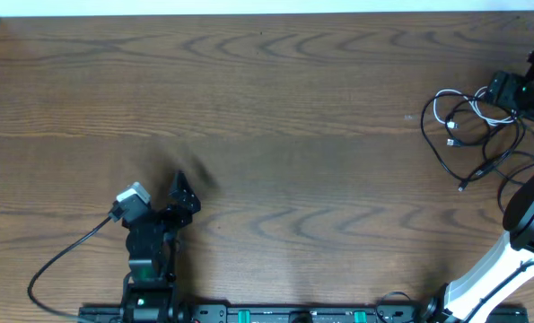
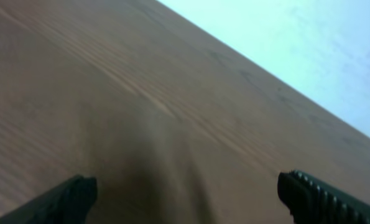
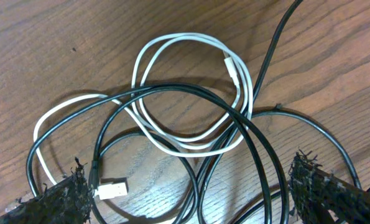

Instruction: Untangle cables

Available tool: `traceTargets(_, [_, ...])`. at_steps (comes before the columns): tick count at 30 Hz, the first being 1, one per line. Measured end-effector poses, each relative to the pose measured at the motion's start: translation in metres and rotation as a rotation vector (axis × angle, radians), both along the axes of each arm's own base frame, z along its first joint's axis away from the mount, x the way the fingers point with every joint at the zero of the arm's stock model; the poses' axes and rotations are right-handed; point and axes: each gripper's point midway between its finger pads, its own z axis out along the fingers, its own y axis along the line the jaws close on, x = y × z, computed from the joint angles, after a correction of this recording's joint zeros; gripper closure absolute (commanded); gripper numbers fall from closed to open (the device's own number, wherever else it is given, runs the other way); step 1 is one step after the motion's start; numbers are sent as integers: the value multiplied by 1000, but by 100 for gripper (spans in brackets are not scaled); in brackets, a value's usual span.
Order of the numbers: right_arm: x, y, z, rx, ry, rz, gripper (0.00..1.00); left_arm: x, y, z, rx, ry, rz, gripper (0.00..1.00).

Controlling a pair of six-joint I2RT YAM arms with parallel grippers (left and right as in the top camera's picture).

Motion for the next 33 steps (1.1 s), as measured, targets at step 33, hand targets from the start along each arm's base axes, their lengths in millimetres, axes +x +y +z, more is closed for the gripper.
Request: traceTargets(33, [0,0,0,0,0,0,1,-14,-10,50,291,-171,-125,0])
